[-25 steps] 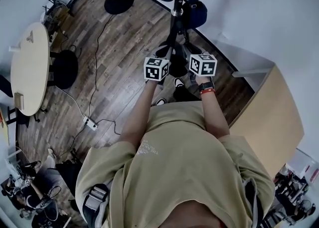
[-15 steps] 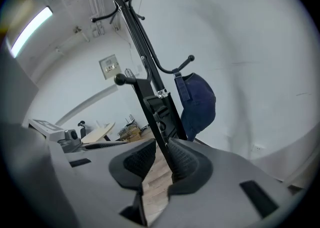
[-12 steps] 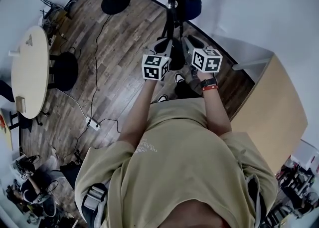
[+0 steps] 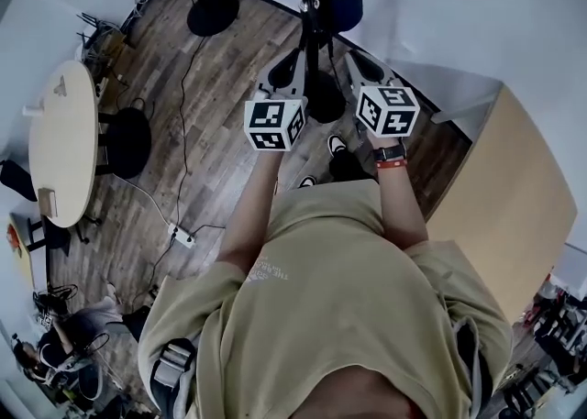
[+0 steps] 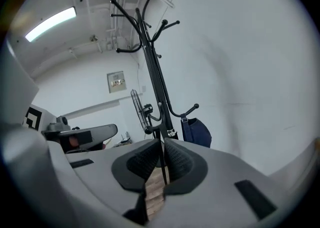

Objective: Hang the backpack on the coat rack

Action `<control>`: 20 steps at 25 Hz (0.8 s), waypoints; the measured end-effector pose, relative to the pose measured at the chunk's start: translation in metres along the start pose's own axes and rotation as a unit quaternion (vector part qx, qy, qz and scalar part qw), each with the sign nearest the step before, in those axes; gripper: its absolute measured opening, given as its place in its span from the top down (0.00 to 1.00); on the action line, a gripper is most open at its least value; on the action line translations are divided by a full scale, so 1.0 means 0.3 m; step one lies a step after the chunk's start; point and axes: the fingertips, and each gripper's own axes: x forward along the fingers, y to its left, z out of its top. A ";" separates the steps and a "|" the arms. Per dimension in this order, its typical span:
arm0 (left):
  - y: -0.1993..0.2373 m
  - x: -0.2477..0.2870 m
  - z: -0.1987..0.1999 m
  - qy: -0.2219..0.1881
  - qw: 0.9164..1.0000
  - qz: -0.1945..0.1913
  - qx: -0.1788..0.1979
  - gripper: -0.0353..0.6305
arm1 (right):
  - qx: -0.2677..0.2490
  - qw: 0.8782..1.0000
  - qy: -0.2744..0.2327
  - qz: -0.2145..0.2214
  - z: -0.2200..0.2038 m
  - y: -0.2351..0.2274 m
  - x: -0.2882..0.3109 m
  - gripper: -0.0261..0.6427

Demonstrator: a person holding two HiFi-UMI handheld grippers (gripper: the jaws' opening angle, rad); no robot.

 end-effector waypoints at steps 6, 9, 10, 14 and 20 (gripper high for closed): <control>-0.054 -0.054 0.102 -0.024 1.000 -0.005 0.018 0.91 | -0.017 0.999 -0.044 -0.002 0.115 0.045 -0.092 0.93; -0.080 -0.075 0.136 -0.027 0.999 -0.007 0.027 0.91 | -0.023 0.998 -0.059 0.001 0.154 0.074 -0.134 0.94; -0.086 -0.079 0.141 -0.027 0.999 -0.005 0.030 0.91 | -0.026 0.998 -0.063 0.002 0.164 0.080 -0.144 0.94; -0.085 -0.080 0.149 -0.031 0.999 0.001 0.030 0.91 | -0.045 0.996 -0.075 -0.002 0.200 0.084 -0.156 0.94; -0.050 -0.056 0.149 -0.027 0.999 0.007 0.026 0.91 | -0.042 0.996 -0.075 -0.004 0.215 0.067 -0.124 0.94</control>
